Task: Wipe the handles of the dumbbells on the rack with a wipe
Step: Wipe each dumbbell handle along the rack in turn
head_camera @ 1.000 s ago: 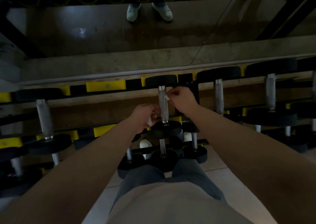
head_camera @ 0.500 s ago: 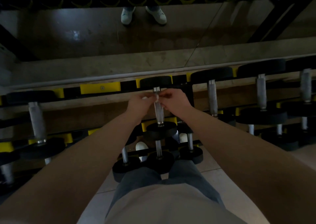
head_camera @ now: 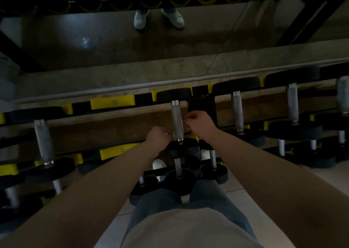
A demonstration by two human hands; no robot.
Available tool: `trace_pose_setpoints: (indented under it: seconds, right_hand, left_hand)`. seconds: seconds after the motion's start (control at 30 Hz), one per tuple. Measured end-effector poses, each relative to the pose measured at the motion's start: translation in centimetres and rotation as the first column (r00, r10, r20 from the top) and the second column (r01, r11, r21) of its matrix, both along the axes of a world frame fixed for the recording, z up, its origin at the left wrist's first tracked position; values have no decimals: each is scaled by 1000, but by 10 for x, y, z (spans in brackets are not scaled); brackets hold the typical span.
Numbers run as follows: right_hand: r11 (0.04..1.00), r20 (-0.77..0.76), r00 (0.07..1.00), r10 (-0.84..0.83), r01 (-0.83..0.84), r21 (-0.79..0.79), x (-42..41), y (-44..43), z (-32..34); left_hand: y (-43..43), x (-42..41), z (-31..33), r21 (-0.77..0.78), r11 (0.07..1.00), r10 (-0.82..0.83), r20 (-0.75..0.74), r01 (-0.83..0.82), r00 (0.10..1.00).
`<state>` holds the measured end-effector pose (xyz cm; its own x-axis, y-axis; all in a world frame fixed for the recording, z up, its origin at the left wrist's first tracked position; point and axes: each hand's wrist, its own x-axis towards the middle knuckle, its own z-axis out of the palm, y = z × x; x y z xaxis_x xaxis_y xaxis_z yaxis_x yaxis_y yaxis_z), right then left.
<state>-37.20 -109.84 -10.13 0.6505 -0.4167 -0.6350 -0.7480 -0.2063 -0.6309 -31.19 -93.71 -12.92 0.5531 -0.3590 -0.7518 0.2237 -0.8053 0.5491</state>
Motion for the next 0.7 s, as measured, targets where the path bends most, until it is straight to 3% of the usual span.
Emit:
trace_pose_setpoints:
  seconds: [0.1,0.17,0.23,0.33,0.4,0.43,0.47,0.53,0.6,0.67,0.7]
  right_hand:
    - [999,0,1000,-23,23,49,0,2,1]
    - [994,5,998,-69,69,80,0,-1,1]
    - [987,0,992,-124,123,107,-1,-4,3]
    - [973,5,983,-186,183,141,-4,-6,5]
    - [966,8,979,-206,202,160,-8,-8,7]
    - [961,5,975,-220,216,172,-10,-8,7]
    - [954,1,971,-239,234,186,-11,-9,7]
    - [945,-12,965,-261,258,202,-13,-10,7]
    - [941,-21,963,-270,269,207,-14,-10,8]
    - [932,-30,958,-285,284,225,-15,-11,8]
    - [931,-36,958,-283,284,228,-16,-11,8]
  left_hand:
    - [-19,22,1,-115,900,400,-170,-421,901]
    - [-32,39,3,-180,782,539,-285,-596,793]
    - [-32,44,7,-189,819,488,-269,-542,830]
    - [-13,34,9,-114,992,27,-170,-46,985]
    - [-5,30,6,-85,972,-229,-166,218,959]
    - [-7,32,6,-86,965,-259,-170,248,951]
    - [-11,37,7,-99,973,-222,-186,207,957]
    - [-21,50,5,-167,981,43,-304,-98,952]
    - [-29,59,-5,-203,899,273,-432,-388,859]
    - [-28,57,-12,-195,918,236,-432,-345,870]
    - [-25,54,-13,-182,964,115,-378,-195,919]
